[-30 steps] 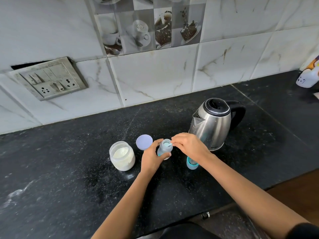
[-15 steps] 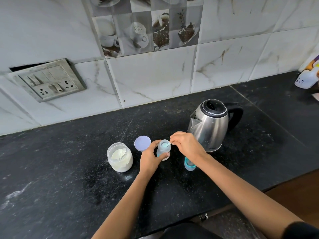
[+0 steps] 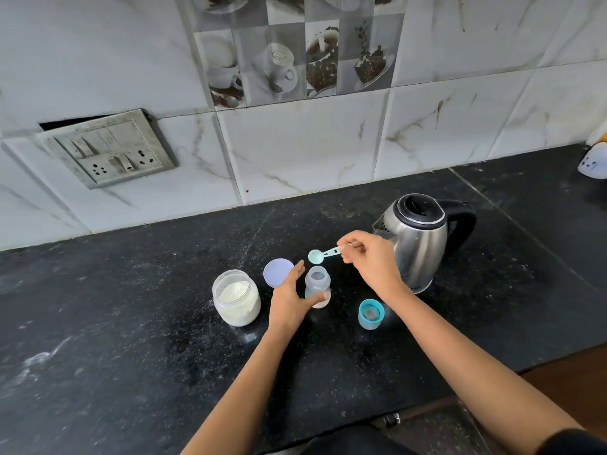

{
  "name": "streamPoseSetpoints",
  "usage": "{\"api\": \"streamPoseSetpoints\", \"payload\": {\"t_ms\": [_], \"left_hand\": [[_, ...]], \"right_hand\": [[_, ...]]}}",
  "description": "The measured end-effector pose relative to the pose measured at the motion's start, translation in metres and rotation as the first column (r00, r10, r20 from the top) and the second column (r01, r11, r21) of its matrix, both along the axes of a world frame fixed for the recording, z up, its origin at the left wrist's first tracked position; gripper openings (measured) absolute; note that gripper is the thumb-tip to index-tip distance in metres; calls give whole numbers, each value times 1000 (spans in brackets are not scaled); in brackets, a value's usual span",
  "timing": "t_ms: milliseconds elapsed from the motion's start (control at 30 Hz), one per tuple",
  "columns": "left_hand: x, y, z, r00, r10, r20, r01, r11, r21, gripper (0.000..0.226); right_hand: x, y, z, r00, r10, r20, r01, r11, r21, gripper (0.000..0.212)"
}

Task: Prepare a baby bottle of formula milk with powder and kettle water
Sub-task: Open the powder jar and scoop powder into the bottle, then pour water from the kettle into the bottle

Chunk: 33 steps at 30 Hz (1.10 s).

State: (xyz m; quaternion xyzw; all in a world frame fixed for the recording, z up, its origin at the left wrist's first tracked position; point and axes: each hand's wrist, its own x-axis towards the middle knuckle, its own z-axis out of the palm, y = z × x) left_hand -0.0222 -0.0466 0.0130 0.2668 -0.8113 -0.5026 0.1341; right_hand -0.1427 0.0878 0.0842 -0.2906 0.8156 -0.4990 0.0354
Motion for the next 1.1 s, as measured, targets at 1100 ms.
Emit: {"api": "streamPoseSetpoints", "payload": {"t_ms": [1100], "left_hand": [[100, -87, 14, 956, 289, -57, -294, 951, -101, 88]], "right_hand": [[69, -137, -12, 933, 246, 262, -287, 949, 128, 19]]}}
